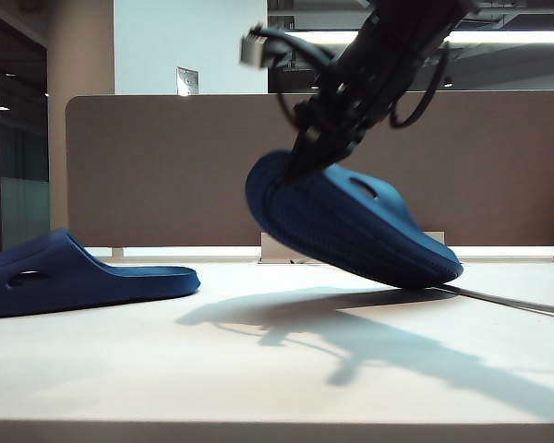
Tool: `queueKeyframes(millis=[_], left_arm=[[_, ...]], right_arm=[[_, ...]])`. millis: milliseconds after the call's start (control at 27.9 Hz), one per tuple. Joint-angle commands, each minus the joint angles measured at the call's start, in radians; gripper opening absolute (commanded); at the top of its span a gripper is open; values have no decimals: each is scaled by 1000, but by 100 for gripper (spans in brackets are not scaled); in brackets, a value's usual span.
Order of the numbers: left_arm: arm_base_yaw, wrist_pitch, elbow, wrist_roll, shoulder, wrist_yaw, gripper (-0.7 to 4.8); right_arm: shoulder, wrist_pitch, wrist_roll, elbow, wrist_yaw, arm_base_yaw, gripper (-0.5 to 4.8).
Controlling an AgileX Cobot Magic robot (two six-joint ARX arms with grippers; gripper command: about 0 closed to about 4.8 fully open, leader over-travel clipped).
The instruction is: Interlock the pair of blue slippers on the table with their fronts facing up.
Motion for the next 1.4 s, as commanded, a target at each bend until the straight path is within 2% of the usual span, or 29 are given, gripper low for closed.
queueKeyframes(millis=[36,323,897,1256,1292,1399], left_arm=[[-2,3,-5,0,0,5,-2],[-2,3,-5,0,0,8,-2],[-2,4,-5,0,0,16,-2],[-2,4,-5,0,0,16,-2],[-2,4,-5,0,0,16,-2],[-2,4,-5,0,0,16,-2]], right_arm=[[53,32,42,-5,54,29,-2],[148,72,76,-4,90,64,-2],[167,-31,179,-5,56,84,-2],[167,-98,182,-5,37,83,1],[167,-98,181,-5,37,83,10],[167,-99,182,-5,38,83,92]])
